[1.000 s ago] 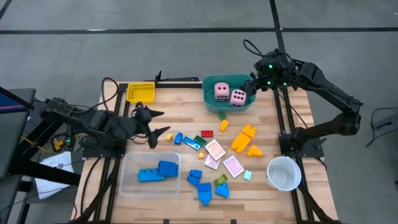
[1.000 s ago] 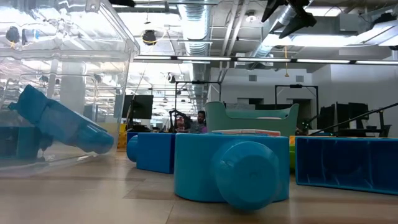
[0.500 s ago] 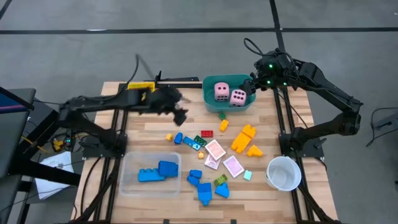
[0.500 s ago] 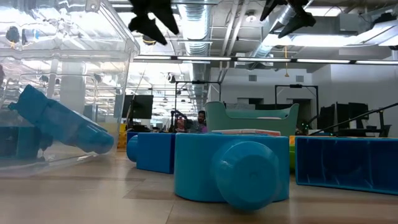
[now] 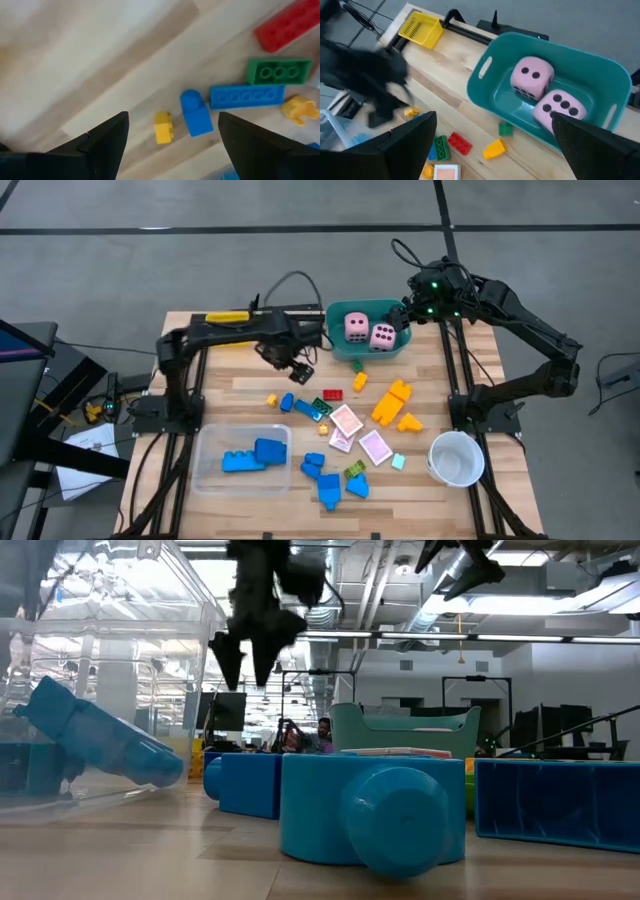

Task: Pick & Place Toys
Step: Put the blue game piece into the transparent bin

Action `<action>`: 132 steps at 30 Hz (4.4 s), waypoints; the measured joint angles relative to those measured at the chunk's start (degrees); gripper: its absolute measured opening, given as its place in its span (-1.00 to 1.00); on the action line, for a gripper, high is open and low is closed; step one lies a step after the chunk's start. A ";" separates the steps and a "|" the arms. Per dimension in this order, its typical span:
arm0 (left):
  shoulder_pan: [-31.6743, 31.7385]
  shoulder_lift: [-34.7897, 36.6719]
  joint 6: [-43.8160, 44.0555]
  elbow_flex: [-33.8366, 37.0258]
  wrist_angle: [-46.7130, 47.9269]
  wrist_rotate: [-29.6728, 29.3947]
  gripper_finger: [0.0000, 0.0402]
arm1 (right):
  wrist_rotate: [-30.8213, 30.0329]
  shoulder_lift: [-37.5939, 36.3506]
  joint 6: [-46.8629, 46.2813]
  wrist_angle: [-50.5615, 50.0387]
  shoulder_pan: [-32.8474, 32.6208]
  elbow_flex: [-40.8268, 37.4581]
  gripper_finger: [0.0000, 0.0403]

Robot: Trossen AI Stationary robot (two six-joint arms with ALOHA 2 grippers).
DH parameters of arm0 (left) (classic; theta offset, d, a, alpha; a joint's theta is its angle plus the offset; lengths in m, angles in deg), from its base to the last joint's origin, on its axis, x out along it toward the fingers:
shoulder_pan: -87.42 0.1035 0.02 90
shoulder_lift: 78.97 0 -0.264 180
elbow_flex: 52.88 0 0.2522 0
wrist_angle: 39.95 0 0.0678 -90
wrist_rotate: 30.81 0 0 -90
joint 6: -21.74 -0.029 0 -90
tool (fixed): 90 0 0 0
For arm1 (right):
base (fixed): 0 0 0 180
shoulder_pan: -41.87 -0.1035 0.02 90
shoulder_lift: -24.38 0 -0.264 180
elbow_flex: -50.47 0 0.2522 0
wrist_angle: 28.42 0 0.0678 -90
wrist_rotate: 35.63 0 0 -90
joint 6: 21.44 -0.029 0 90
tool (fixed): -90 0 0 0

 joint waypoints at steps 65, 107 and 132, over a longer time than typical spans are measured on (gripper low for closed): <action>-4.82 5.11 -9.77 15.84 -24.58 4.52 -0.38 | 1.55 2.55 0.55 0.44 -1.27 -0.02 0.92; -50.93 50.65 18.75 44.30 -31.02 0.89 -0.33 | 4.38 2.53 1.14 -1.73 -1.31 -0.02 0.92; -53.36 50.62 29.55 46.93 -16.97 -9.03 -0.32 | 4.35 2.53 1.54 -1.69 -1.31 -0.02 0.92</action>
